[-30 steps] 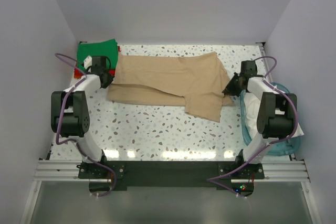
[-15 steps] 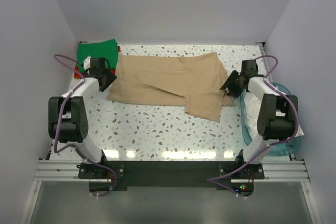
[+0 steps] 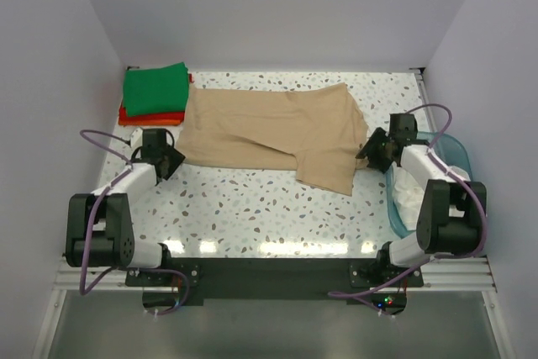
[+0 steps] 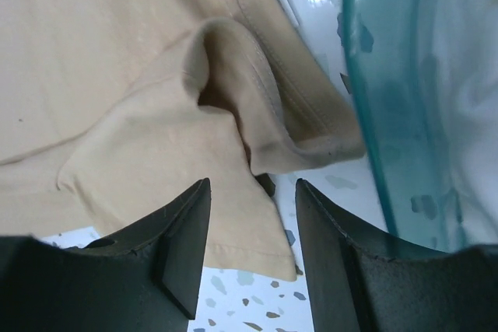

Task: Fold and stack the t-shirts
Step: Fold the tshirt

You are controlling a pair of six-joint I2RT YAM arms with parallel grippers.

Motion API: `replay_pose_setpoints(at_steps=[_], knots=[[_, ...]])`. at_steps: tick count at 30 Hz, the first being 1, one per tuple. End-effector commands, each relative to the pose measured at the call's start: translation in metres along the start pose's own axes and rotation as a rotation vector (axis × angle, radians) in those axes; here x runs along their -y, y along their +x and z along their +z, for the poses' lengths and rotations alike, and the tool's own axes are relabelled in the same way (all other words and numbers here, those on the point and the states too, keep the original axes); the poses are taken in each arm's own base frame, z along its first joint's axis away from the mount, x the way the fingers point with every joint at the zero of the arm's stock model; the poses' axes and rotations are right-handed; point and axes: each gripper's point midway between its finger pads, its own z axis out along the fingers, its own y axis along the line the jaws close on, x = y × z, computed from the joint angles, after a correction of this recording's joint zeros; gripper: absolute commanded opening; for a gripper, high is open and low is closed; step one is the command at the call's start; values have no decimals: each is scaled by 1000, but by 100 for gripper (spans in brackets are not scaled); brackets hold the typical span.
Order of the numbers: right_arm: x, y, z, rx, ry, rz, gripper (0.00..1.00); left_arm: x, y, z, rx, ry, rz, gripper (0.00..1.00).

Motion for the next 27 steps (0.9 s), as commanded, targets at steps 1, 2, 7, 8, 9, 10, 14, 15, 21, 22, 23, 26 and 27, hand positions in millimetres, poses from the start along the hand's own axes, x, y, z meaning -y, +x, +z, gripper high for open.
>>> replay_pose_setpoints(at_steps=[1,2,7,8,9,10,14,15,21,22,23,26,27], knots=[[8,-3,-4,56,24,-16,52,21,-12,2,50,96,-41,50],[8,-3,-4,63,26,-14,52,21,-11,3,49,97,-42,51],[16,-3,2,70,58,-3,52,20,-9,9,38,84,-39,51],[18,-4,3,75,71,-4,52,18,-7,10,34,78,-38,51],[19,-5,4,76,80,-3,52,17,-7,11,33,75,-36,51],[20,-7,3,83,88,-4,52,16,-6,13,29,68,-35,50],[28,-10,4,95,132,-16,52,11,-1,18,21,45,-34,50],[29,-11,4,99,141,-16,52,8,-2,19,26,35,-36,50],[30,-13,11,90,152,-18,55,12,-10,25,65,37,-42,50],[28,-14,12,88,147,-18,55,14,-11,26,66,38,-43,49],[27,-14,13,84,145,-22,55,13,-11,27,65,34,-40,48],[26,-13,16,83,157,-32,55,17,-13,31,65,34,-39,45],[25,-14,17,83,160,-35,55,19,-13,32,65,35,-36,43]])
